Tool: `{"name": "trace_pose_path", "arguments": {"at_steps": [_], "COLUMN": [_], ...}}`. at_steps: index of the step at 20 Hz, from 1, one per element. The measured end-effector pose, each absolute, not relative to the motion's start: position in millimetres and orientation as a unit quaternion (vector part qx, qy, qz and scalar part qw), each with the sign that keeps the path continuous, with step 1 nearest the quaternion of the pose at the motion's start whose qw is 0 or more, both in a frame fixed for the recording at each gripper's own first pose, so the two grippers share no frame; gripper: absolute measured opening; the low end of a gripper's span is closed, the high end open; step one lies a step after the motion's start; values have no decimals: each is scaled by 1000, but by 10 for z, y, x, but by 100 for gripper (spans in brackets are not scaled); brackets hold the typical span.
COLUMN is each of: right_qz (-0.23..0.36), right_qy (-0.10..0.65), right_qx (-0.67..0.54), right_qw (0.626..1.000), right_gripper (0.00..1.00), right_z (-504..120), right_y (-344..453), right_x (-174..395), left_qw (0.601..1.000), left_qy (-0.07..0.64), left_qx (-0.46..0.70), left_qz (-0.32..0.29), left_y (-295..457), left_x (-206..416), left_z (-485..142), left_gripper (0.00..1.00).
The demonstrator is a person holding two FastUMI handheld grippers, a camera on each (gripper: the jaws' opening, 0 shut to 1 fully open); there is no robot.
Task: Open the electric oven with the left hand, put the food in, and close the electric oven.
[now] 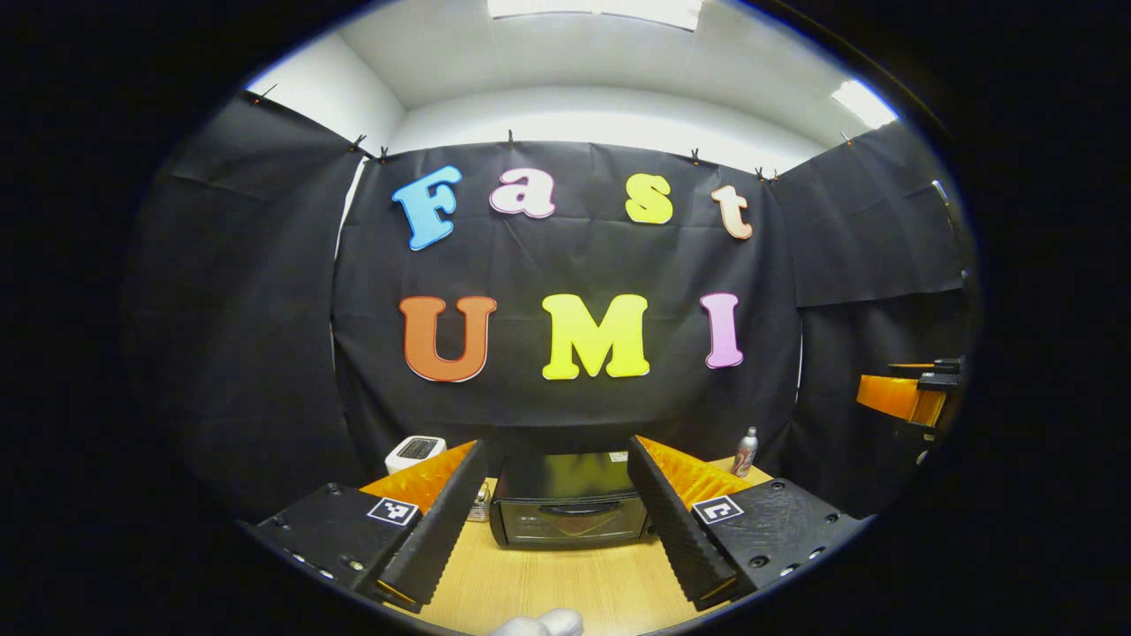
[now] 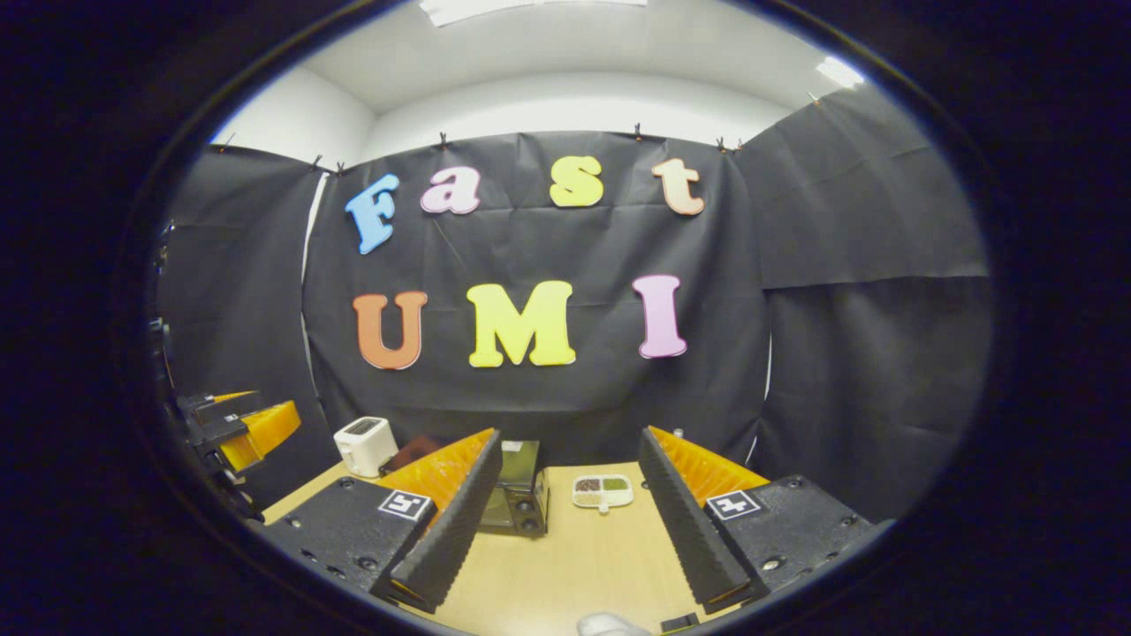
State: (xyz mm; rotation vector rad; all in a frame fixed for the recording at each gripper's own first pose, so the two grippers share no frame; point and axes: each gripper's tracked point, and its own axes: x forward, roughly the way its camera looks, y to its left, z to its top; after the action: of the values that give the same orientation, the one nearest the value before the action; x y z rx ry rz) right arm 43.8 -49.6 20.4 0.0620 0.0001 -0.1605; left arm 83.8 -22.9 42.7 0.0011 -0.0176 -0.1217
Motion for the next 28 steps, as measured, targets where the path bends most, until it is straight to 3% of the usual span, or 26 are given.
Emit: {"name": "trace_pose_path", "arguments": {"at_steps": [9, 28], "right_qz": [-66, -75], "right_qy": [-15, 7], "right_qx": [17, 24], "right_qw": [998, 997], "right_gripper": [96, 96], "right_z": [205, 34], "right_y": [-521, -759], "right_x": [158, 119], "left_qw": [999, 999], "left_qy": [-6, -9], "left_qx": [-7, 4], "left_qz": [-41, -46], "left_y": [-282, -558], "left_x": [450, 421], "left_z": [586, 621], "left_gripper": [96, 96]}}
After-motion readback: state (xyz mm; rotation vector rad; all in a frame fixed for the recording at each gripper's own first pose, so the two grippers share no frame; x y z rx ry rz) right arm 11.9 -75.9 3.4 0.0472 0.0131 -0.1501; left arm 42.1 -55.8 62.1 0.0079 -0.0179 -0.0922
